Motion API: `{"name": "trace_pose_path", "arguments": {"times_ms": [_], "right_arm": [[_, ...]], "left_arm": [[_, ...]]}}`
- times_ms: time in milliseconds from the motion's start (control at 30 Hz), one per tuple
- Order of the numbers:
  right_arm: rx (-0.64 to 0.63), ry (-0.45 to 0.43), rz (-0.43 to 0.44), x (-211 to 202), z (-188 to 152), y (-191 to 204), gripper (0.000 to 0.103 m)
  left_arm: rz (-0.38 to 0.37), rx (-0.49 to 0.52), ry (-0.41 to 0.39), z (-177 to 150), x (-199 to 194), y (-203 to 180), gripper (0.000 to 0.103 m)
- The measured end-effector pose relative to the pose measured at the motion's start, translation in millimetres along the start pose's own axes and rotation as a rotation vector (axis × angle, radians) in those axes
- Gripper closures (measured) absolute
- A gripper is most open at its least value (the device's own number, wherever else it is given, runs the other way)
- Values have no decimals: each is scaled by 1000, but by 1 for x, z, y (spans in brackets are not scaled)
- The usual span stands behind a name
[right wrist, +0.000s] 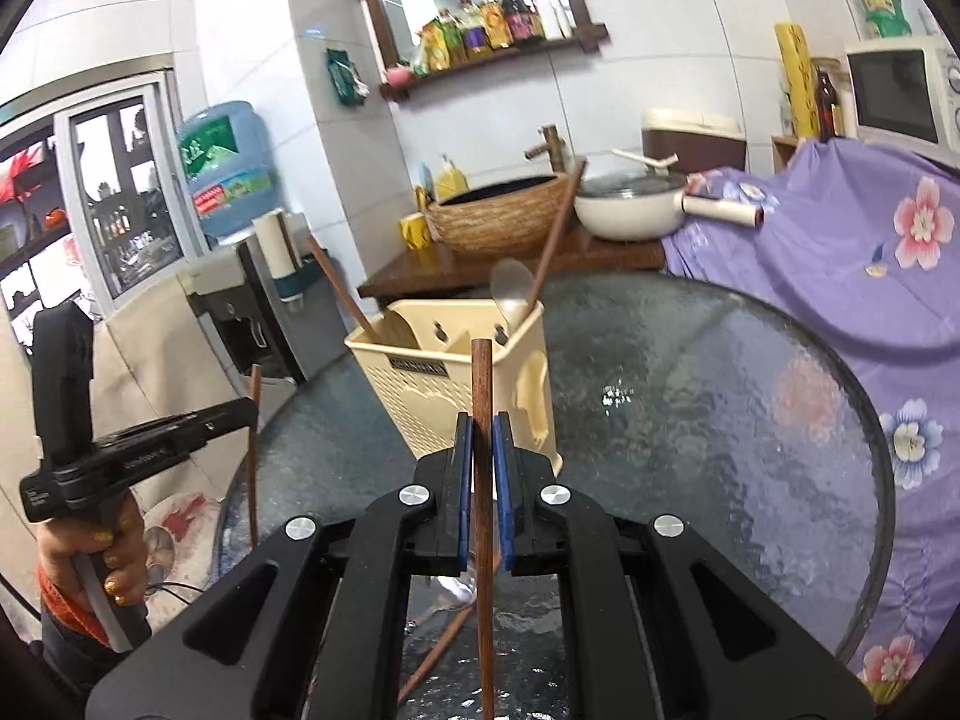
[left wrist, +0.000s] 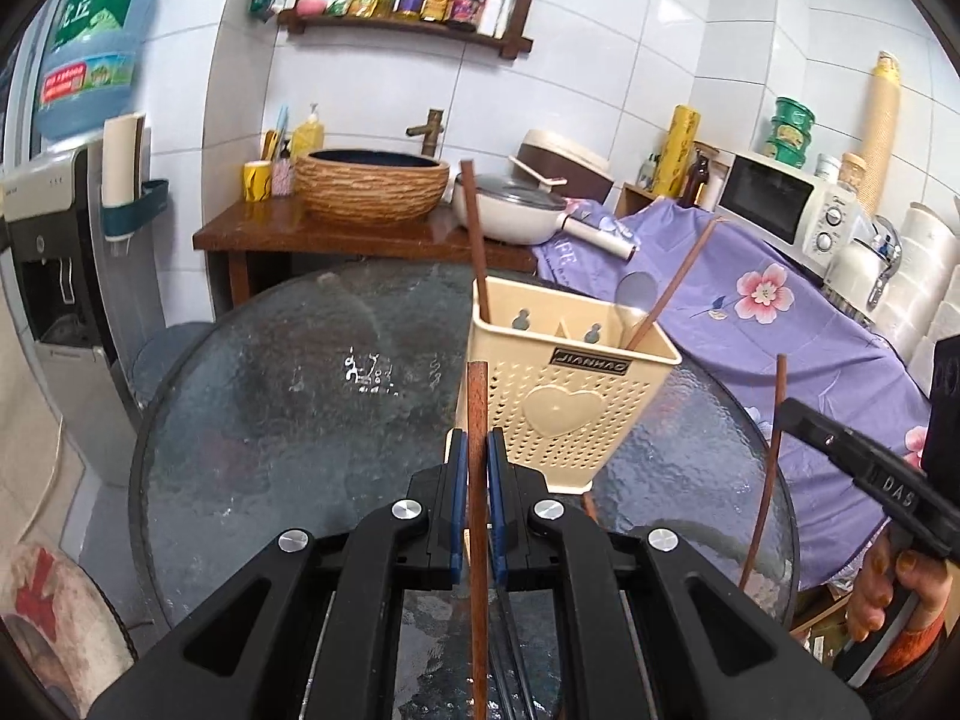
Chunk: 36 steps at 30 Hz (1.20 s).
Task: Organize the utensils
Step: 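Lift both wooden chopsticks and carry them over the cream holder, then lower both chopsticks into the holder and open both tools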
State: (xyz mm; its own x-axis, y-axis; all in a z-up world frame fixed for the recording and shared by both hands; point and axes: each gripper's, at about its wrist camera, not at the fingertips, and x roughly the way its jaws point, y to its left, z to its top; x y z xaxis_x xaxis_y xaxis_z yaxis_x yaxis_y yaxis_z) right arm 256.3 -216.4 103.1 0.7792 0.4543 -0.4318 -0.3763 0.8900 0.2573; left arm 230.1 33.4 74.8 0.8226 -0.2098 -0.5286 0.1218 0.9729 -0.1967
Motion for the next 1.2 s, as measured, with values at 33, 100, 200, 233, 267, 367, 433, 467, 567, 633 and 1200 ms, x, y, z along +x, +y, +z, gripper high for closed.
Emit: {"name": "trace_pose_path", "arguments": {"times_ms": [33,100,200,233,267,367,433,467,567,633,1200], "right_arm": [[-9,-8,1,-5,1,1,95],[-28,-20,4,-13,5,4,95],[-45,-29,14,-23,6,7,95],[-48,-32,20,-27,7,8,95],[-52,-35,25,-29,8,10,95],[-71,-36,35,-33,11,15,96],[-86,-32,33,-33,11,18,96],[-92,-31,33,-33,12,20,96],[-97,-32,33,-33,13,21,96],[-109,-33,31,-32,15,22,96],[-190,-106,87,-40,87,54,96]], "left_arm": [[-2,4,-5,0,-2,-1,96],[-6,15,-24,1,-12,-2,96],[-22,27,-57,4,-29,-4,96],[-24,34,-66,6,-33,-5,96],[-24,43,-74,7,-37,-6,96],[-23,58,-85,11,-41,-7,96],[-38,56,-81,12,-42,-7,96],[-42,54,-80,12,-42,-7,96],[-41,53,-81,12,-43,-7,96],[-46,55,-80,13,-43,-7,96],[-116,110,-179,84,-65,-32,96]]}}
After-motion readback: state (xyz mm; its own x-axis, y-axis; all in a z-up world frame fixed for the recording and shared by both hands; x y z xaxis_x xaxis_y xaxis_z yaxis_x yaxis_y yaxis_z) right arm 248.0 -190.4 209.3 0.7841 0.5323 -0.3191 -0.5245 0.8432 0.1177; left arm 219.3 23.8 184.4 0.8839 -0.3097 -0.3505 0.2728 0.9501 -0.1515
